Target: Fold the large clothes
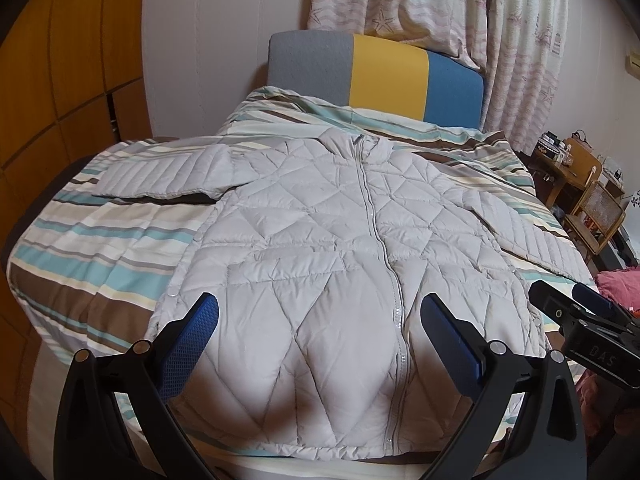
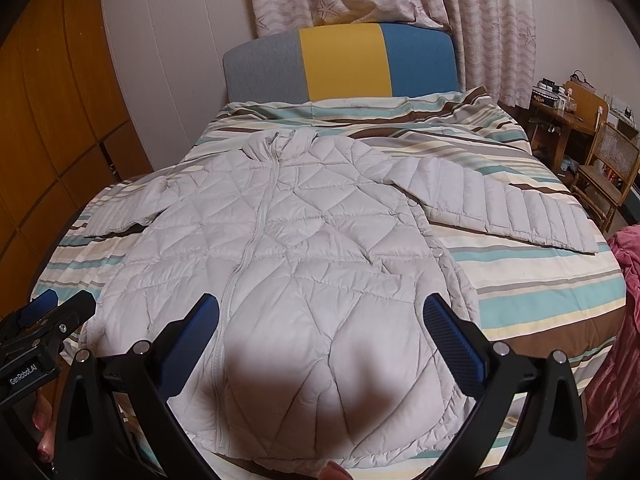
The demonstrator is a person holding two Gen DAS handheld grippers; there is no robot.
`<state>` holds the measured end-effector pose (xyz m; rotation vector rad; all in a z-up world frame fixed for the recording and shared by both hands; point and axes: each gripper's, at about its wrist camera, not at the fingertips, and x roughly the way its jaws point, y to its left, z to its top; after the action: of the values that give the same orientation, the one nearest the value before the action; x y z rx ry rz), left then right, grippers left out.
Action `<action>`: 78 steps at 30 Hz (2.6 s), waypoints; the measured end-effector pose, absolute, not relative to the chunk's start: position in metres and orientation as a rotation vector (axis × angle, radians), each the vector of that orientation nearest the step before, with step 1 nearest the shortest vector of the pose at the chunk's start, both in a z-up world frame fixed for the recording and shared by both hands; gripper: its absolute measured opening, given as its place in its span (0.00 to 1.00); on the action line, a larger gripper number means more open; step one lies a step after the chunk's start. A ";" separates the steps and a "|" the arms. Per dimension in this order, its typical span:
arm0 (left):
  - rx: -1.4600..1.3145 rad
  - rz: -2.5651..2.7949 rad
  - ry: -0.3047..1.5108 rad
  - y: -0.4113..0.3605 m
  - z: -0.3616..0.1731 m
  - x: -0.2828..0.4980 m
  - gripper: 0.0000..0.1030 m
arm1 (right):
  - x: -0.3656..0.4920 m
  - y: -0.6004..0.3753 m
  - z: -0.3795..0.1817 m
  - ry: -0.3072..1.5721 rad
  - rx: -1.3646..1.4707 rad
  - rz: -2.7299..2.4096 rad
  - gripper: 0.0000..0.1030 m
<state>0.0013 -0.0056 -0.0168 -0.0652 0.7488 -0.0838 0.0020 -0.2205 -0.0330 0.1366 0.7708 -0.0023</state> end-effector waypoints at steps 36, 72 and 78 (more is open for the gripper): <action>0.129 0.243 0.805 0.075 -0.108 0.203 0.97 | 0.100 -0.584 -0.136 0.734 0.496 -0.872 0.78; 0.002 0.252 0.867 0.099 -0.158 0.214 0.97 | 0.238 -0.245 -0.097 0.534 -0.361 -0.160 0.07; -0.002 0.251 0.865 0.100 -0.158 0.214 0.97 | 0.250 -0.157 -0.122 0.511 -0.474 0.027 0.07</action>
<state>0.2136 0.0997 -0.1580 -0.0024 0.8654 0.2507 0.2505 -0.1573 -0.1219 -0.4738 0.5110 0.0266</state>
